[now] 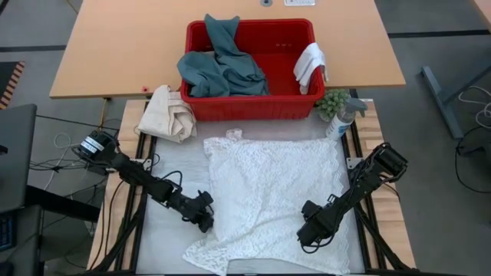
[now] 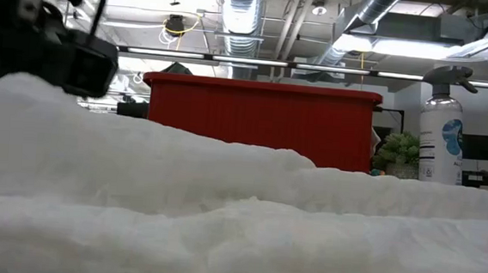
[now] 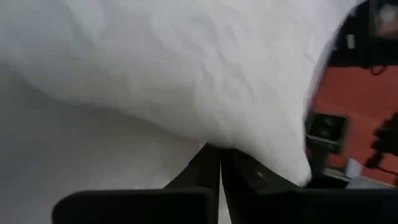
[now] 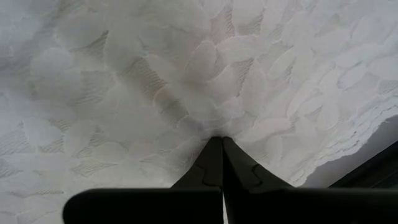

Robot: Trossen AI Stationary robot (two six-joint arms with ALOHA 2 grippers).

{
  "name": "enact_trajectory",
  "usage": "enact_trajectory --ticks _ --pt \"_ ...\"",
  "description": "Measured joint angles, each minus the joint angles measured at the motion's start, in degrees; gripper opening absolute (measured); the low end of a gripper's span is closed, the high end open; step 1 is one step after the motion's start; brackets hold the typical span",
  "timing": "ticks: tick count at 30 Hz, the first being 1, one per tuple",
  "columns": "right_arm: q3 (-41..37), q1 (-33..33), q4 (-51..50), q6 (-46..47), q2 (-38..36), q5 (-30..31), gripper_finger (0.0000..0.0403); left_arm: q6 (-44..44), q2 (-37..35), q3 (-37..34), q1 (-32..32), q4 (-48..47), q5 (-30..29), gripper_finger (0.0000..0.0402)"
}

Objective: Fold Laundry from Bin
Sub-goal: Fold the white shirt

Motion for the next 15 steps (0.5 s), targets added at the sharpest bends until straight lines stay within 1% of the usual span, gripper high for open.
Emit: enact_trajectory --ticks 2,4,8,10,11,13,15 --pt "0.0 0.0 0.0 0.2 0.0 0.4 0.0018 -2.1 -2.7 0.0 -1.0 -3.6 0.0 0.0" --pt "0.0 0.0 0.0 0.4 0.0 0.6 0.0018 -4.3 -6.3 0.0 -2.1 -9.7 -0.4 0.0" --pt "0.0 0.0 0.0 0.4 0.0 0.9 0.0018 -10.7 -15.2 0.0 -5.4 -23.7 -5.0 0.0" --pt "0.0 0.0 0.1 0.4 0.0 1.4 0.0018 -14.0 -19.5 0.0 -7.3 -28.8 -8.6 0.0" --pt "0.0 0.0 0.1 0.4 0.0 1.9 0.0018 -15.6 -21.3 0.0 -8.5 -30.3 -11.6 0.0" --pt "0.0 0.0 0.2 0.4 0.0 2.3 0.0018 -16.4 -23.8 0.0 -10.7 -29.6 -18.0 0.0" --pt "0.0 0.0 0.1 0.4 0.0 2.5 0.0018 -15.5 -24.6 0.1 -11.9 -27.7 -21.9 0.0001"
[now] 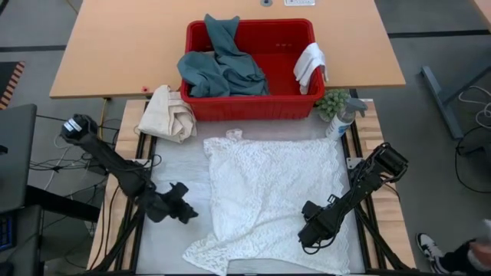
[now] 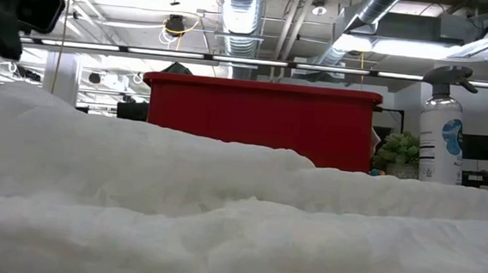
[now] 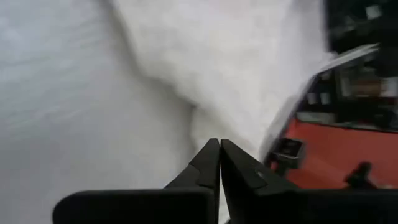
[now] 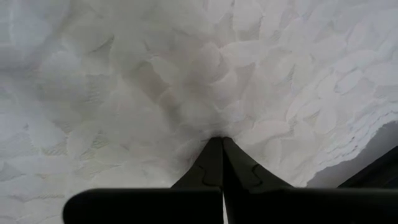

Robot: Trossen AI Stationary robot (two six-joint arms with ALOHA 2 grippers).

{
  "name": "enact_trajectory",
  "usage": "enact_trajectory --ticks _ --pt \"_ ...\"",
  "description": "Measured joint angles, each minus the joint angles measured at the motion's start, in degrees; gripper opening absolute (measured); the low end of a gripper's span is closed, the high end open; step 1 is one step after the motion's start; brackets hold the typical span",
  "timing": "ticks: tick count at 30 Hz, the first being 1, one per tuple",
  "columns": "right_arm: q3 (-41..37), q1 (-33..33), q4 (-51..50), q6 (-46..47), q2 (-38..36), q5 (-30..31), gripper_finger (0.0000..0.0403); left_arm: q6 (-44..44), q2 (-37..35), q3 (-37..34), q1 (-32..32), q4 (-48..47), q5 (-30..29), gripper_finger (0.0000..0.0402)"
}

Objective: Fold Laundry from Bin
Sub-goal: Fold the white shirt

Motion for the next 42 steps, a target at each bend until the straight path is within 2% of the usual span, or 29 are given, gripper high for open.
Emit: enact_trajectory --ticks 5,11,15,20,23,29,34,42 --pt "0.0 0.0 0.0 0.4 0.0 0.2 0.0018 11.0 2.4 -0.1 0.0 5.2 0.9 0.0032" --pt "0.0 -0.1 0.0 0.7 0.0 0.6 0.0018 28.0 8.7 -0.1 0.3 17.1 5.6 0.0112" --pt "0.0 -0.1 0.0 0.6 0.0 0.5 0.0018 29.6 13.8 -0.1 0.2 21.4 9.5 0.0166" --pt "0.0 -0.1 0.0 1.4 0.0 0.0 0.0018 24.5 20.7 -0.1 0.2 21.5 12.2 0.0213" --pt "0.0 -0.1 0.0 0.7 0.0 -0.2 0.0018 22.9 24.0 -0.1 0.1 23.6 11.9 0.0223" --pt "0.0 -0.7 0.0 -1.5 0.0 -0.7 0.002 23.1 27.5 0.8 0.4 25.7 6.2 0.0226" --pt "0.0 -0.9 0.0 -1.8 0.0 -0.7 0.002 29.1 27.6 1.5 2.1 23.5 2.8 0.0226" --pt "0.0 -0.9 0.0 -2.1 0.0 -1.0 0.0021 36.1 27.6 2.3 4.9 23.9 4.4 0.0226"
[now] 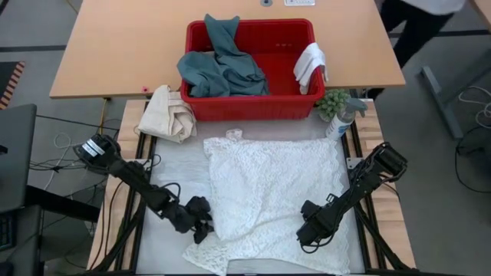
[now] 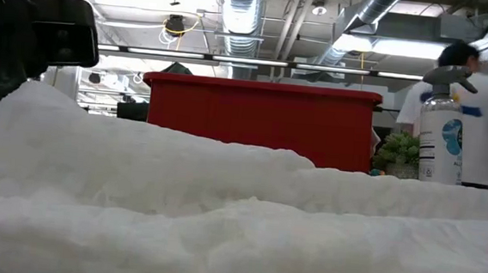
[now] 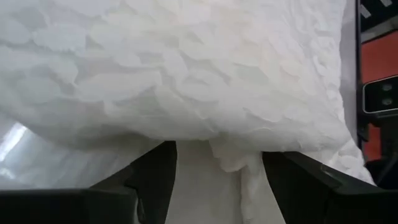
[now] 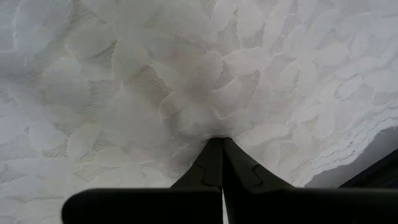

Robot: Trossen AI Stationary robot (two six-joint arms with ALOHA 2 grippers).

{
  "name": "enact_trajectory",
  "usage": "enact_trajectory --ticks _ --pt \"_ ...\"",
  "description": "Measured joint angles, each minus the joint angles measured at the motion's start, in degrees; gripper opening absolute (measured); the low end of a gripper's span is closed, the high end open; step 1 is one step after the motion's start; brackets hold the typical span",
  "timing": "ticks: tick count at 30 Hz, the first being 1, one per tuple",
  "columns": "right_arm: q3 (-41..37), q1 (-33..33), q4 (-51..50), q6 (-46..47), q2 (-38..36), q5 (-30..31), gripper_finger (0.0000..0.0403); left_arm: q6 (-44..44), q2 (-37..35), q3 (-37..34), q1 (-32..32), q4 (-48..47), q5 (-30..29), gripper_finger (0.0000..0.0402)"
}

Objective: Fold Laundry from Bin
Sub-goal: Fold the white shirt

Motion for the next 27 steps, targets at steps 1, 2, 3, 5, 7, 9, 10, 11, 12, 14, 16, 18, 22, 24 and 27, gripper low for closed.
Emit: enact_trajectory --ticks 1,2,3,5,7,9,10,11,12,14,16,18,22,24,27 --pt "0.0 0.0 0.0 0.0 0.0 0.0 0.0021 0.8 0.0 0.0 0.4 0.0 0.1 0.0226" --pt "0.0 0.0 0.0 0.0 0.0 0.0 0.0021 1.3 0.0 0.0 0.7 0.1 0.3 0.0226" --pt "0.0 0.0 0.0 0.0 0.0 0.0 0.0021 1.9 0.0 0.0 1.1 0.2 0.5 0.0226" --pt "0.0 0.0 0.0 0.0 0.0 0.0 0.0021 4.0 0.4 0.0 2.1 1.8 2.3 0.0222" --pt "0.0 0.0 0.0 0.0 0.0 0.0 0.0021 5.4 1.2 0.0 3.0 4.1 5.5 0.0208" --pt "0.0 0.0 0.0 0.1 0.0 0.0 0.0021 6.1 2.7 0.0 3.7 7.8 8.1 0.0181" --pt "0.0 0.0 0.0 0.1 0.0 0.0 0.0021 6.2 3.6 0.0 4.0 9.2 9.0 0.0165" --pt "0.0 0.0 0.0 0.1 0.0 0.0 0.0021 6.2 4.5 0.0 4.3 10.0 10.3 0.0144" --pt "0.0 0.0 0.0 0.2 0.0 0.0 0.0021 5.7 5.5 0.0 4.5 11.1 11.3 0.0122" --pt "0.0 0.1 0.0 0.2 0.0 0.0 0.0021 4.0 6.6 0.0 4.8 12.3 13.0 0.0072" --pt "0.0 0.1 0.1 0.2 0.0 0.0 0.0021 1.8 6.6 0.1 5.0 12.3 14.3 0.0023" --pt "0.0 0.1 0.1 0.2 0.0 0.0 0.0021 -0.6 5.7 0.1 5.0 10.6 14.9 0.0011" --pt "0.0 0.1 0.1 0.2 0.0 0.0 0.0021 -10.3 1.9 -0.1 3.8 3.7 16.6 0.0003" --pt "0.0 0.1 0.1 0.2 0.0 0.0 0.0021 -14.8 -0.8 -0.1 2.8 1.5 15.8 0.0003" --pt "0.0 0.1 0.1 0.2 0.0 0.0 0.0021 -20.4 -6.0 0.0 0.3 -2.6 11.4 0.0002"
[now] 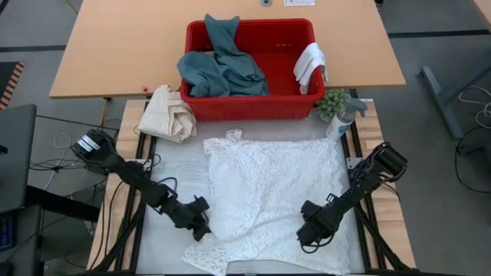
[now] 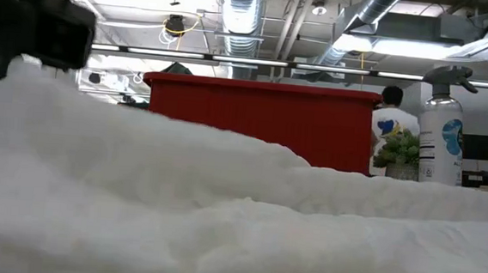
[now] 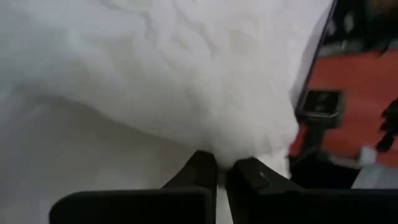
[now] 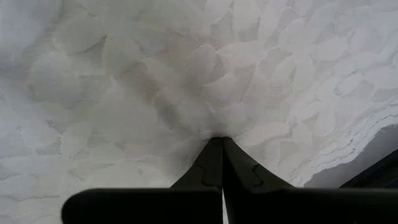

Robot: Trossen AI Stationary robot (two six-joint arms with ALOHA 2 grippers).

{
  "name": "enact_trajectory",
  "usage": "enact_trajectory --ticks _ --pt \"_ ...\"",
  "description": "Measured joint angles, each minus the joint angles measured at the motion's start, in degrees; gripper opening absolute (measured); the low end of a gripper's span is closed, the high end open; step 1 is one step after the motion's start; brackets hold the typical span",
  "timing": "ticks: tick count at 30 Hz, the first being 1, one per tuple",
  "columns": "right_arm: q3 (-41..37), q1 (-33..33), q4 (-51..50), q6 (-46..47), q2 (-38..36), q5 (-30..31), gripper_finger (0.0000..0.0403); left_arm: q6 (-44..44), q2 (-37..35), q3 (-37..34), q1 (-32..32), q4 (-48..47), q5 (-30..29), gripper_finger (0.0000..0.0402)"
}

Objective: Fold Laundry from Bin
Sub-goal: Fold the white shirt

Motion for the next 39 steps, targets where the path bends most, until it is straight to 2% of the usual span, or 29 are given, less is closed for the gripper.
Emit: enact_trajectory --ticks 7,12,17,19,22,25,30,32,35,39 --pt "0.0 0.0 0.0 0.0 0.0 0.3 0.0021 -10.5 -12.7 0.0 -6.9 -15.7 -9.8 0.0001" --pt "0.0 0.0 0.0 0.0 0.0 0.4 0.0021 -17.4 -19.8 0.0 -11.4 -25.1 -14.6 0.0" --pt "0.0 0.0 0.0 0.4 0.0 0.6 0.0021 -18.5 -21.4 0.0 -12.5 -21.9 -19.2 0.0012" --pt "0.0 0.0 0.0 1.0 0.0 0.6 0.0021 -16.3 -20.9 0.0 -12.5 -17.7 -17.8 0.0027" --pt "0.0 0.0 0.0 2.4 0.0 0.6 0.0021 -11.3 -19.1 0.0 -12.9 -11.4 -11.2 0.0061" --pt "0.0 0.0 0.0 3.6 0.0 0.6 0.0021 -10.0 -17.2 0.0 -14.3 -6.6 -6.0 0.0103" --pt "0.0 0.0 0.1 4.9 0.0 0.5 0.0021 -17.3 -14.7 0.0 -16.4 -8.4 -0.8 0.0159" --pt "0.0 0.0 0.1 5.0 0.0 0.5 0.0021 -21.1 -14.7 0.0 -16.6 -12.4 -1.0 0.0169" --pt "0.0 0.0 0.1 5.0 0.0 0.4 0.0021 -23.9 -16.1 0.0 -16.6 -19.3 -9.9 0.0172" --pt "0.0 0.0 0.1 5.1 0.0 0.1 0.0021 -30.1 -20.6 0.0 -16.3 -31.2 -27.3 0.0173"
